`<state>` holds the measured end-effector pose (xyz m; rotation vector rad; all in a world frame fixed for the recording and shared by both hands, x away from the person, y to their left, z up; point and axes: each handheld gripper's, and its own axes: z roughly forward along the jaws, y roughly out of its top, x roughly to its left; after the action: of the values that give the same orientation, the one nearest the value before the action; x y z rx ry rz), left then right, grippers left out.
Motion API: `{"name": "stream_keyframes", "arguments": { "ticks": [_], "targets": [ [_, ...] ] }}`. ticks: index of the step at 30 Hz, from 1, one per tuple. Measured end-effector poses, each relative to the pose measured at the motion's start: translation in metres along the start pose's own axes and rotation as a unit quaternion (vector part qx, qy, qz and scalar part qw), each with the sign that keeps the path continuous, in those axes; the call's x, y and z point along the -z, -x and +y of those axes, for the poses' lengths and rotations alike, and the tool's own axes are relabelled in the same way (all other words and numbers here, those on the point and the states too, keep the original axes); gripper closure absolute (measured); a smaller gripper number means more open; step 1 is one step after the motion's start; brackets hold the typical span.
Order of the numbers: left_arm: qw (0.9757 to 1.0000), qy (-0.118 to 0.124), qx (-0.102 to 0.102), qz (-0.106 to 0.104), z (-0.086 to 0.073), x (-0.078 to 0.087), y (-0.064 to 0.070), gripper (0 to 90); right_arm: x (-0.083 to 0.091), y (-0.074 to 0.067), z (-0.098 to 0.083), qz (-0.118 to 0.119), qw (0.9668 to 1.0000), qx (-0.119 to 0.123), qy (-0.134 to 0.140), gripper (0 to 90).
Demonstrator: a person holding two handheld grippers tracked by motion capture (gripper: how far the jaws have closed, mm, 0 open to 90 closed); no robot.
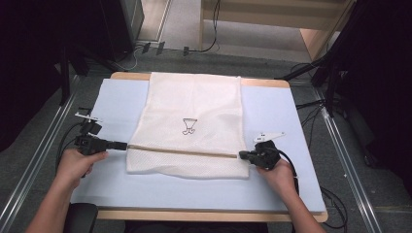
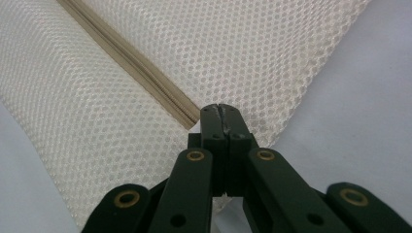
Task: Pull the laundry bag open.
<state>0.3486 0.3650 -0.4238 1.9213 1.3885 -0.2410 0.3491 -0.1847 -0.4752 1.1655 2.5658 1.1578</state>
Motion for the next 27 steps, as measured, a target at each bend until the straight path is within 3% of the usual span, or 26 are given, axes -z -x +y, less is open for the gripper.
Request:
{"name": "stream_keyframes", "arguments": {
  "ticks": [3,10,19,23,27],
  "targets": [
    [0.9999,-0.002,-0.002,0.01,0.0,-0.001,0.002,88.7,0.0,0.0,0.001,0.001,1.0,0.002,-0.001,90.0],
    [0.9999,0.0,-0.002,0.011,-0.002,-0.001,0.003,88.6,-0.001,0.002,0.002,0.006,1.0,0.003,-0.003,90.0],
    [0.9992,0.001,-0.033,0.023,-0.006,-0.006,0.007,86.4,-0.001,0.001,0.006,0.006,0.9998,-0.001,-0.017,90.0],
    [0.9987,0.015,-0.046,0.016,-0.006,-0.005,0.01,73.4,0.0,0.003,0.008,0.023,0.9995,-0.009,-0.018,82.6],
    [0.9978,0.03,-0.057,0.014,-0.005,-0.004,0.015,67.6,0.002,0.003,0.01,0.028,0.9994,-0.014,-0.015,76.9]
  ]
}}
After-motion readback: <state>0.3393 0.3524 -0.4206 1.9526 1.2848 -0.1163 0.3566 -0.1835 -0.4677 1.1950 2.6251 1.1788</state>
